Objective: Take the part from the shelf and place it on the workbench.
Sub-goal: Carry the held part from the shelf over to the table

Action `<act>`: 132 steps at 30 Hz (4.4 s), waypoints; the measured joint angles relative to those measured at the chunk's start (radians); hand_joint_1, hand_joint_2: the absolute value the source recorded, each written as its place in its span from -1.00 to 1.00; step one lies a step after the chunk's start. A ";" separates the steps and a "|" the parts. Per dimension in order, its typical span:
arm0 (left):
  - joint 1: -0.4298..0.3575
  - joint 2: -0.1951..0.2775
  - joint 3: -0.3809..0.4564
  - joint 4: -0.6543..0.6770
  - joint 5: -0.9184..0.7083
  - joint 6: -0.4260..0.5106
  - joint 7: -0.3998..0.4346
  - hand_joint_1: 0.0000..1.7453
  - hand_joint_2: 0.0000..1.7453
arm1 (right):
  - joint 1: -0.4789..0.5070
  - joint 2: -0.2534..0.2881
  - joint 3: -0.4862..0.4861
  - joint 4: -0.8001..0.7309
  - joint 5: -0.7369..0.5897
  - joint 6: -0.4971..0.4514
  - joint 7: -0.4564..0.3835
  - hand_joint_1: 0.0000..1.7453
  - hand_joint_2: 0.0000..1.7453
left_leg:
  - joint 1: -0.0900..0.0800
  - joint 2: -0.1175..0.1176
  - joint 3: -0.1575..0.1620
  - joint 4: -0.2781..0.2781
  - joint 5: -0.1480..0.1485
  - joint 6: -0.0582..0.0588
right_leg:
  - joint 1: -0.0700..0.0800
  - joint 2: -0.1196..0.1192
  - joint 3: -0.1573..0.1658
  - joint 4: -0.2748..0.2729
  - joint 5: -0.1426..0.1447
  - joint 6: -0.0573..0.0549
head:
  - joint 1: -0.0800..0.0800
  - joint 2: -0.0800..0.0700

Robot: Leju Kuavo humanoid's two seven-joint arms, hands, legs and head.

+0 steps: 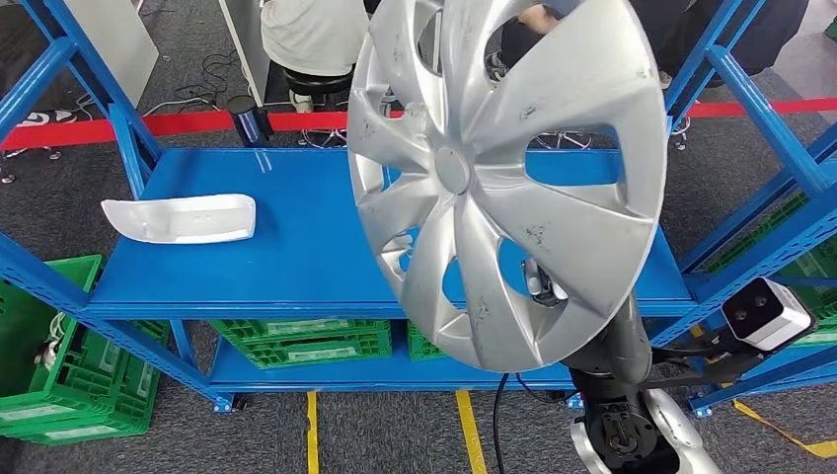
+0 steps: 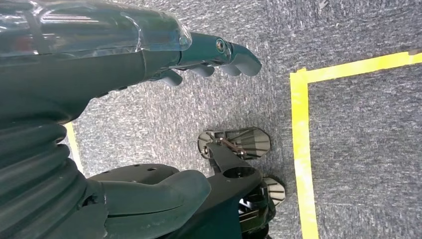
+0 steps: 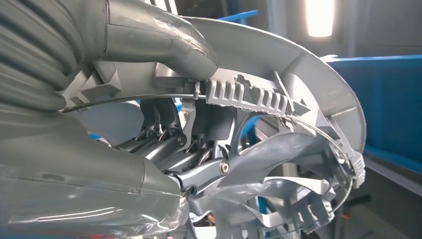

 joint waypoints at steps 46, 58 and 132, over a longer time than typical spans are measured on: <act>-0.005 -0.003 -0.014 -0.003 -0.003 0.000 -0.006 -1.00 1.00 | -0.029 -0.014 0.039 -0.004 0.034 0.011 0.028 1.00 1.00 | 0.017 -0.009 0.016 -0.029 0.024 0.006 | -0.025 0.004 -0.109 0.174 -0.028 0.044 | 0.021 0.000; -0.007 -0.001 -0.025 -0.003 0.004 0.000 -0.001 -1.00 1.00 | -0.030 -0.016 0.038 -0.006 0.054 0.011 0.025 1.00 1.00 | 0.024 -0.004 -0.113 0.280 -0.153 -0.041 | -0.017 0.002 -0.106 0.038 0.060 -0.013 | -0.020 0.000; -0.017 0.023 -0.049 -0.021 0.080 0.035 0.004 -1.00 1.00 | -0.023 0.015 0.062 -0.021 0.192 -0.080 -0.019 1.00 1.00 | 0.024 -0.006 -0.037 0.019 0.008 0.011 | -0.009 -0.004 -0.175 0.225 -0.093 0.035 | 0.007 0.000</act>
